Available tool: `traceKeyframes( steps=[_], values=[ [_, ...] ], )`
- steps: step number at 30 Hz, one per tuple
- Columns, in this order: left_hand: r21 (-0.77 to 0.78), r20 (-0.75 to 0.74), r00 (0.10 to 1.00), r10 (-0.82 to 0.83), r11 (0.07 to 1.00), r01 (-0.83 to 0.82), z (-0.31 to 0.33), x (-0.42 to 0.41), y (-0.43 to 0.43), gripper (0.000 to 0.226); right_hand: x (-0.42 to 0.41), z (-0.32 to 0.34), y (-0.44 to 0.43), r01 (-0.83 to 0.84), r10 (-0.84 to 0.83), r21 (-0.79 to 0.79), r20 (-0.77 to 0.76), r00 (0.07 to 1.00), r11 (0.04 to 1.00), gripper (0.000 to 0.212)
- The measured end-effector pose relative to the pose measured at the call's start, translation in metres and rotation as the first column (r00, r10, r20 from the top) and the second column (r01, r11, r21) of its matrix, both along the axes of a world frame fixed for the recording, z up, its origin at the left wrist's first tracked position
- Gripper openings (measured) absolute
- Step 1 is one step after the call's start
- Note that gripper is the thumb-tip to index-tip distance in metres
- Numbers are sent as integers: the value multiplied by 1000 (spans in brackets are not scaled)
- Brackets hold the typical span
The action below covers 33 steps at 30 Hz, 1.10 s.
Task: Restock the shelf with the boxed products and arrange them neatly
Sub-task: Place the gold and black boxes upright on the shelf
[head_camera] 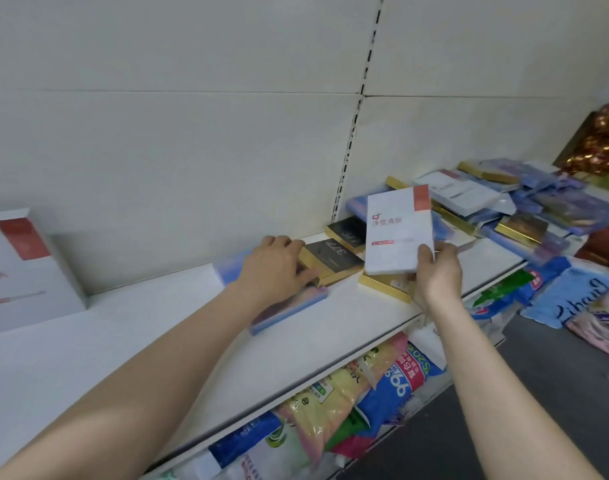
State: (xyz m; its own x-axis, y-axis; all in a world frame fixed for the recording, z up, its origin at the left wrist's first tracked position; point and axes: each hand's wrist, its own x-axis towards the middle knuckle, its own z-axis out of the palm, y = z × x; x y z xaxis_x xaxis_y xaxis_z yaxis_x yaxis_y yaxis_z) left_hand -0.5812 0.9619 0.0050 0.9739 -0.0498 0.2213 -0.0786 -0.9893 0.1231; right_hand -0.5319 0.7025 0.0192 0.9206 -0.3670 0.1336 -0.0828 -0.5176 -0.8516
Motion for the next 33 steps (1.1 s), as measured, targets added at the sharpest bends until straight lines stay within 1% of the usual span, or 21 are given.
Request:
traceKeyframes(
  steps=[1,3,4,6,7,9,11,13,14,15,16,17,18,19,20,21,23,25,27,31,33],
  values=[
    [11,-53,999,3,1000,-3,2,10,-9,72,-5,-2,-9,26,-25,-20,55,998,999,34],
    [15,-187,982,30,1000,-28,7,30,-25,78,-14,-4,-27,21,-21,2,92,996,1000,26],
    [-14,-244,969,37,999,-42,10,38,-29,79,-16,-4,-33,-1,0,12,81,997,1000,25],
    [-123,-299,954,36,989,-76,14,52,-31,76,-18,-4,-46,-45,46,-28,48,998,999,28],
    [-173,-292,956,38,980,-93,17,57,-32,73,-17,-4,-50,-69,71,-42,34,997,997,32],
    [-226,-191,980,61,969,-104,27,58,-35,58,-13,-3,-58,-125,124,29,23,992,992,37],
    [-248,-35,992,123,960,-128,40,48,-40,39,-4,0,-62,-125,128,192,-4,992,973,44],
    [-325,83,977,197,932,-160,49,29,-42,31,9,3,-64,-105,127,362,-39,991,926,47],
    [-404,102,963,248,895,-188,50,18,-41,30,14,3,-63,-104,135,397,-51,990,912,42],
    [-512,96,948,304,832,-215,49,7,-38,29,17,2,-62,-113,146,399,-53,988,910,36],
    [-644,59,933,354,728,-236,48,-6,-36,28,19,0,-62,-138,169,381,-48,984,914,30],
    [-775,3,921,389,583,-244,46,-20,-33,28,20,-3,-61,-179,202,362,-28,979,915,29],
    [-874,-62,913,403,420,-245,45,-37,-32,29,17,-5,-59,-223,240,346,-8,971,911,32],
    [-928,-122,910,396,280,-247,42,-54,-31,30,15,-7,-58,-264,277,347,14,961,900,36],
    [-950,-162,908,386,187,-249,39,-72,-32,32,10,-7,-55,-304,314,370,35,949,878,37],
    [-961,-180,903,391,124,-246,35,-90,-32,33,5,-8,-50,-341,351,416,56,935,843,37],
    [-979,-174,874,453,13,-202,28,-126,-36,34,-7,-9,-37,-414,439,531,86,895,740,33],
    [-988,-151,831,535,-67,-136,22,-161,-42,35,-21,-11,-22,-485,555,619,93,827,618,27],
    [-991,-131,776,617,-86,-99,15,-196,-46,36,-37,-12,-3,-523,649,665,76,757,533,30],
    [-992,-122,645,754,-91,-81,1,-268,-47,37,-79,-12,37,-554,762,725,63,645,409,32],
    [-993,-121,583,804,-103,-63,-4,-300,-43,37,-103,-10,57,-583,795,706,44,604,403,22]
  ],
)
